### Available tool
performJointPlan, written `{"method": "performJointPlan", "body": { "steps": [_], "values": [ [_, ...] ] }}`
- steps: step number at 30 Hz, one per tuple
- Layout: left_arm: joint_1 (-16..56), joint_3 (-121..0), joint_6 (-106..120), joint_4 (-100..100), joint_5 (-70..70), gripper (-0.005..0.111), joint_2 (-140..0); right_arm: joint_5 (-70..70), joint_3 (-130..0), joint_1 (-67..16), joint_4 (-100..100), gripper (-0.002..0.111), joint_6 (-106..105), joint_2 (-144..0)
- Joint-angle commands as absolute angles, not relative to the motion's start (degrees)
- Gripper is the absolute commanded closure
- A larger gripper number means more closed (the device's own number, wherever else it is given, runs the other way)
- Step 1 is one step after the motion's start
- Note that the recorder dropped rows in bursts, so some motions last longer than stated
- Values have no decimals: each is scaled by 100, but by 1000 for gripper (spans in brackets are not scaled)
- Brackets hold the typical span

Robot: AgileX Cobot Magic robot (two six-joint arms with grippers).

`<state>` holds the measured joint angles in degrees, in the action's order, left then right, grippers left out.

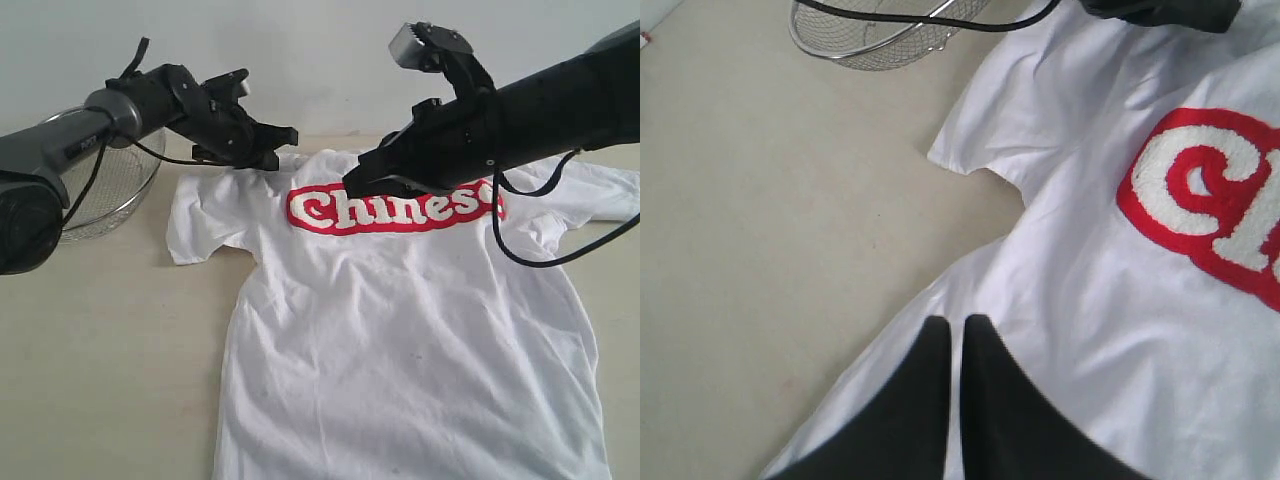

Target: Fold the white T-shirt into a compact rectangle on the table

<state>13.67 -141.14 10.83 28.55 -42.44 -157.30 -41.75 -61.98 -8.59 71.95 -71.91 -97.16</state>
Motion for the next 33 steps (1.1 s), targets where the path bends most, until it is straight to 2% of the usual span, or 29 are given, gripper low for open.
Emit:
{"method": "performJointPlan", "body": {
  "steps": [1,19,33],
  "values": [
    [1321,-14135,1486,3084,-4413,102,-15481,-4168,-6182,-854,7138,108,-7207,-9657],
    [1267,-14135,2132,3460,-3727,102,-15712,-4168,-6182,-854,7138,108,-7207,-9657],
    [1256,-14135,3169,3814,-4475,102,-15727,-4292,-6182,-854,7138,108,-7197,-9657]
  ]
}}
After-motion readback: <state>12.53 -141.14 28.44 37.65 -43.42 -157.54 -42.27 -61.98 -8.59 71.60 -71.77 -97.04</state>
